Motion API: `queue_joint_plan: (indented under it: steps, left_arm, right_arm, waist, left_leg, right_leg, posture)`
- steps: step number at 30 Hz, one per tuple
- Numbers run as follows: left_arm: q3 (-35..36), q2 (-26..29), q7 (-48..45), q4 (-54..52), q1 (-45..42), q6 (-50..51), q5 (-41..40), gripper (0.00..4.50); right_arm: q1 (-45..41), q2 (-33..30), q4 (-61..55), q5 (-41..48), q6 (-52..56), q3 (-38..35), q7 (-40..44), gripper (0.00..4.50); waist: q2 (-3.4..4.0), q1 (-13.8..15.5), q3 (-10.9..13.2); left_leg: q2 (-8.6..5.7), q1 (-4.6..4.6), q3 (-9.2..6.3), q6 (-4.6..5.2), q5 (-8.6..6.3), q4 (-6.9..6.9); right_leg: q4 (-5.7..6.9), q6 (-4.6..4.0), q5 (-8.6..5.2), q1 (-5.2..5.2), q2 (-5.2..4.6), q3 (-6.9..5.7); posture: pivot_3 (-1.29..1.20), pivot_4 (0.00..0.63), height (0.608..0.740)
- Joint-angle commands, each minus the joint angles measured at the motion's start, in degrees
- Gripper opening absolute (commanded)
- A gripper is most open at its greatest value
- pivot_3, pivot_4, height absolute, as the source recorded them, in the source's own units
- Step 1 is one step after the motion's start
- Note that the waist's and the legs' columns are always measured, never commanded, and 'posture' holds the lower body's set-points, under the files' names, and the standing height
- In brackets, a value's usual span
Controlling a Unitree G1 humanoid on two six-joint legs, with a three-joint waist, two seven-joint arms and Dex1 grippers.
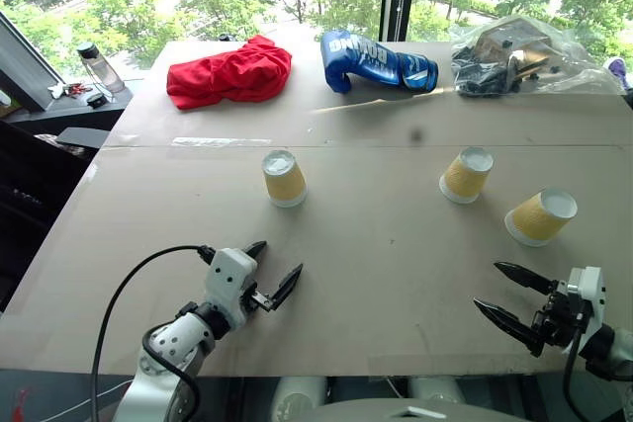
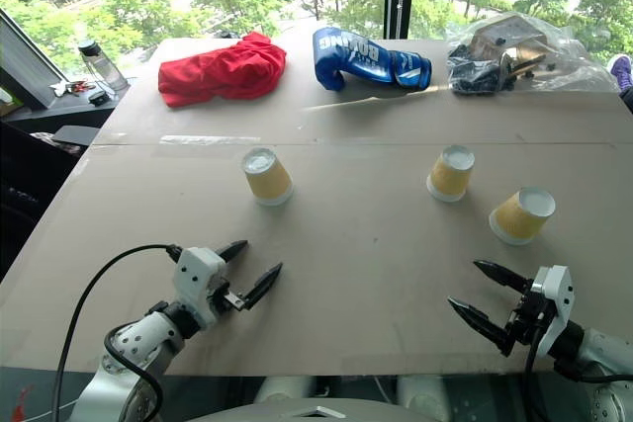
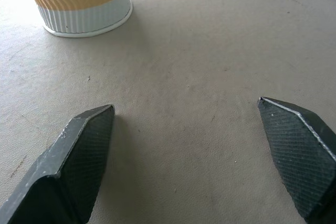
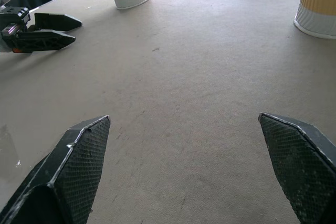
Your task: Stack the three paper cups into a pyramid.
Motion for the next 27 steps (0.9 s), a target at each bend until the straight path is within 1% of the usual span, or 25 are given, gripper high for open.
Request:
queue_joint_plan:
  steps: [1, 4, 18, 27]
  left_arm:
    - [-1.1, -0.1, -1.7, -1.6, 1.8, 0.5, -1.8, 4.45]
    - [-0.6, -0.6, -3.4, -1.0, 2.4, -0.1, -4.1, 4.45]
    - [-0.9, -1.1, -4.9, 0.5, 2.0, -1.8, -4.1, 4.45]
    - [-1.8, 0.3, -6.7, 0.4, 0.1, -2.0, -3.7, 4.45]
  right_arm:
    - [0.2, 0.3, -0.7, -0.2, -2.0, -1.0, 0.1, 4.50]
    - [-0.3, 0.6, 0.4, -1.4, -3.3, -0.7, -0.4, 4.50]
    - [-1.1, 1.3, 1.4, -1.6, -4.2, -0.4, -0.5, 4.50]
    - [0.6, 2.4, 0.2, -1.4, -4.9, -0.9, -1.5, 4.50]
  waist:
    - [0.00, 0.0, 0.0]
    - [-0.01, 0.1, 0.0]
    - [-0.01, 0.4, 0.0]
    - [-0.01, 0.5, 0.0]
  left_leg:
    - [0.00, 0.00, 0.00, 0.00, 0.00, 0.00]
    - [0.00, -0.01, 0.01, 0.00, 0.00, 0.00]
    - [-0.03, -0.02, -0.01, 0.01, 0.00, 0.01]
    - [-0.03, -0.02, -0.01, 0.01, 0.00, 0.01]
  right_leg:
    - [0.00, 0.00, 0.00, 0.00, 0.00, 0.00]
    - [-0.02, 0.00, 0.00, 0.00, 0.00, 0.01]
    - [-0.01, 0.01, 0.01, 0.00, 0.03, -0.03]
    - [-0.01, 0.03, 0.01, 0.00, 0.06, -0.04]
  posture:
    - [0.00, 0.150, 0.740]
    - [0.00, 0.150, 0.740]
    - [0.00, 0.150, 0.740]
    - [0.00, 0.150, 0.740]
